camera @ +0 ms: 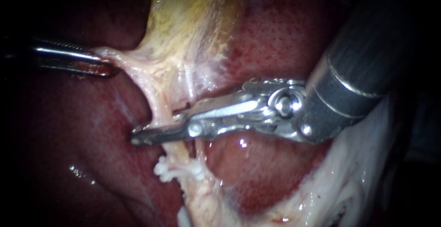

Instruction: Going back third clip left tube

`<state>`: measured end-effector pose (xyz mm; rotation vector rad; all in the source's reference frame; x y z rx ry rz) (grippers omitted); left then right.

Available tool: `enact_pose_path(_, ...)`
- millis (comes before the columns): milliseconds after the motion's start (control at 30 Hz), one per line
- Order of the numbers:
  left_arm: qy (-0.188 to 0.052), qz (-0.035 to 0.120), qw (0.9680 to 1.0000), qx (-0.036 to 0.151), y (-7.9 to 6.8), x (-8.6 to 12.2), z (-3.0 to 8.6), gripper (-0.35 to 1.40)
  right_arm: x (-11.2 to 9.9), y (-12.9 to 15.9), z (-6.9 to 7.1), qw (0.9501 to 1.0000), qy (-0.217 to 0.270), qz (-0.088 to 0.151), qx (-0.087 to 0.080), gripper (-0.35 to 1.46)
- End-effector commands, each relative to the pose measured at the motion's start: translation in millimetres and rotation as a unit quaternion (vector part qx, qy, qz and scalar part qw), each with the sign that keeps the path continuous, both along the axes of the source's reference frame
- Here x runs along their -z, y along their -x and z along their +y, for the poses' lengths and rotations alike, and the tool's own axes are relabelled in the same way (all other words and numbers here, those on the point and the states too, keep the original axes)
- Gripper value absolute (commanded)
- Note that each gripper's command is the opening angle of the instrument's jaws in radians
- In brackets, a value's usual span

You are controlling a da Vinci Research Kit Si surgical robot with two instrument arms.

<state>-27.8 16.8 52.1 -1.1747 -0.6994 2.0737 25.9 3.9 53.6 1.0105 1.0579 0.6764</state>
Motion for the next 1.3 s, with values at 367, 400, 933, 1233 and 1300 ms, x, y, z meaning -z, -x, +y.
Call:
enact_pose_path(367,-0.002,0.001,1.0000,0.001,0.0,0.0,-0.1,-0.35,-3.7,-0.8,0.2,0.9975,0.070,0.005,-0.006,0.48)
enact_pose_path(400,-0.002,0.001,1.0000,0.001,0.0,0.0,-0.1,-0.35,-4.0,-0.9,0.2,0.9972,0.075,0.003,-0.008,0.49)
enact_pose_path(933,-0.002,0.001,1.0000,0.002,0.2,0.1,-0.4,-0.35,-6.4,2.5,0.8,0.9874,0.157,0.007,-0.016,0.50)
enact_pose_path(1233,-0.001,0.001,1.0000,0.002,0.3,-0.1,-0.3,-0.35,-3.8,7.6,-1.2,0.9611,0.275,0.003,-0.021,0.50)
enact_pose_path(1300,-0.001,0.001,1.0000,0.002,0.3,-0.1,-0.3,-0.35,-3.2,9.1,-1.7,0.9557,0.293,0.001,-0.022,0.50)
